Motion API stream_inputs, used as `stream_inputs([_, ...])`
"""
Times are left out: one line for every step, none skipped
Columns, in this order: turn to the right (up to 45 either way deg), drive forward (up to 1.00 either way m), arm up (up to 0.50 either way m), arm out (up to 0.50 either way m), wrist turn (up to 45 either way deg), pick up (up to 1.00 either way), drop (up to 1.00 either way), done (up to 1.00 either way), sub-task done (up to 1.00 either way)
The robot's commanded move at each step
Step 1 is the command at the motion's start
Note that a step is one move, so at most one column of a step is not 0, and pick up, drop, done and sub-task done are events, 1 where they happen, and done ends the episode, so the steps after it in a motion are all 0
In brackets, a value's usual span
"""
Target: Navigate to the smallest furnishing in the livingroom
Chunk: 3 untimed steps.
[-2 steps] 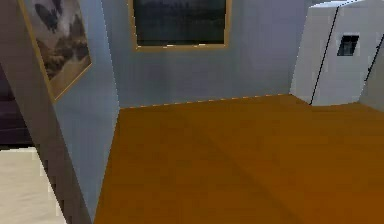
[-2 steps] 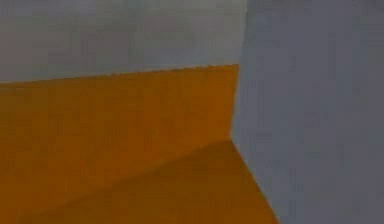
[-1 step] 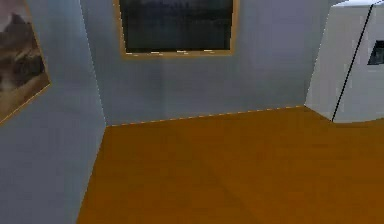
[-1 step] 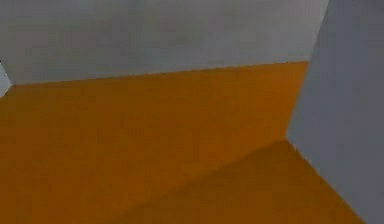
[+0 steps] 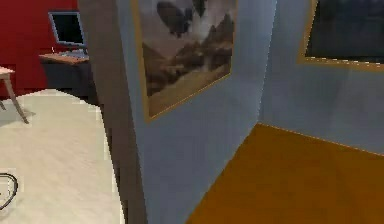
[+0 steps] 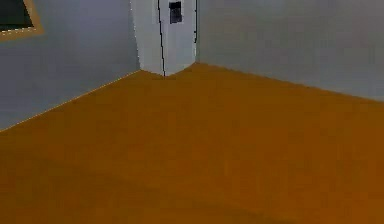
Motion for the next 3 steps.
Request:
stream_inputs([-45.0,0.0,0.0,0.0,0.0,0.0,0.0,0.0,0.0])
stream_inputs([-9.0,0.0,0.0,0.0,0.0,0.0,0.0,0.0,0.0])
stream_inputs([0.0,0.85,0.0,0.0,0.0,0.0,0.0,0.0,0.0])
